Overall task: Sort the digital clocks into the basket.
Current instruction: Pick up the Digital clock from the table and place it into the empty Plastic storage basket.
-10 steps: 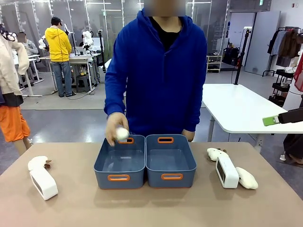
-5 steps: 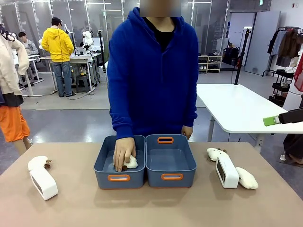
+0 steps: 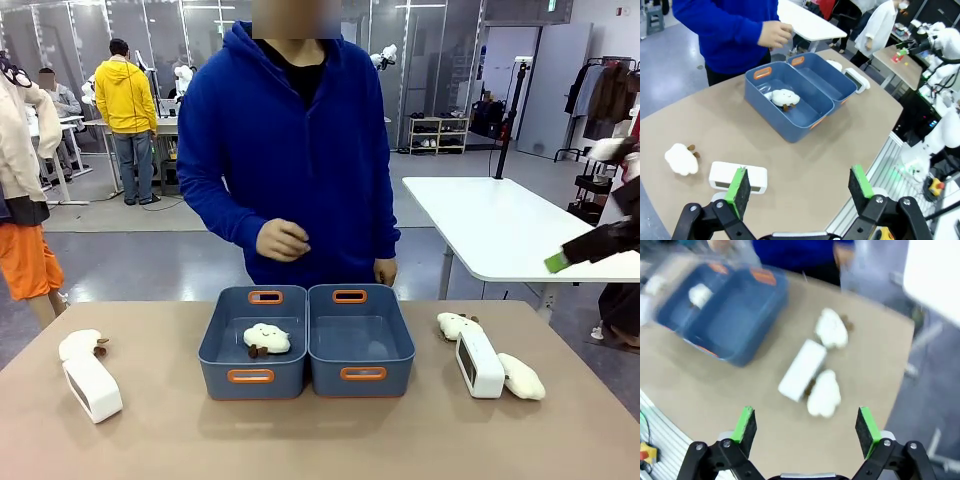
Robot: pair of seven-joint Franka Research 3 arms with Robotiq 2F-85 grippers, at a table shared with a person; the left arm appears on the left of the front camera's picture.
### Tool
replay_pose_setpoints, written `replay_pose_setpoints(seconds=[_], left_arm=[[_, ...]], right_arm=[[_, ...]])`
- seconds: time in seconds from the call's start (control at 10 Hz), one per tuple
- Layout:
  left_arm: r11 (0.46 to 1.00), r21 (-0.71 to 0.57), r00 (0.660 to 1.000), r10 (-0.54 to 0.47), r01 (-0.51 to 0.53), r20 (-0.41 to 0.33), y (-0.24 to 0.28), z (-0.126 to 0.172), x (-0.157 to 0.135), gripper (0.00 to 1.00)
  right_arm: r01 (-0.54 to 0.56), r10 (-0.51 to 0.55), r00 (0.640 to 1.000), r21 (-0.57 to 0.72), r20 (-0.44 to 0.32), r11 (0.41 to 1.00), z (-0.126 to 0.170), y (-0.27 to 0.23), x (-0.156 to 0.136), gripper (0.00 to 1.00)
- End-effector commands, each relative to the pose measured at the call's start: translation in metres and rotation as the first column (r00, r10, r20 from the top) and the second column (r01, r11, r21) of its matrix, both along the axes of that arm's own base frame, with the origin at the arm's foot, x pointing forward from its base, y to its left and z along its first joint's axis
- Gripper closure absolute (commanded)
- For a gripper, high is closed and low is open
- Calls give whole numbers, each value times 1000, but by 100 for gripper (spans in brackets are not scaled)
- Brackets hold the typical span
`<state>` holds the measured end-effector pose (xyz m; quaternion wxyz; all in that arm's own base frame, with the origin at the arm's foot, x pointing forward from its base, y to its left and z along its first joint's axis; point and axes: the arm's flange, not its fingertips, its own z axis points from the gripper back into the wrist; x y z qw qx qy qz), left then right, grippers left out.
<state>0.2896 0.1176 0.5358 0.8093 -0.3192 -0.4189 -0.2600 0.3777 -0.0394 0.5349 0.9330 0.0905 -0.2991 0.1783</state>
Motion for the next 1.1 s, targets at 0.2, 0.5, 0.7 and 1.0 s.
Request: replay_pose_setpoints(seconds=[0.2,0.5,0.7,1.0], left_arm=[[1000,-9,1000,-20,20,16,2,2,2,0],[1000,-9,1000,-20,20,16,2,2,2,0],[1000,-9,1000,-20,20,16,2,2,2,0],[1000,-9,1000,-20,20,16,2,2,2,0]], right_arm=[[194,-238,901,-154,-363,969,-66,58,64,0],[256,-302,867,-167,-395,952,-123,85,92,0],[285,-346,843,-203,-411,937,-150,96,100,0],[327,-379,838,-194,-393,925,-186,108,112,0]])
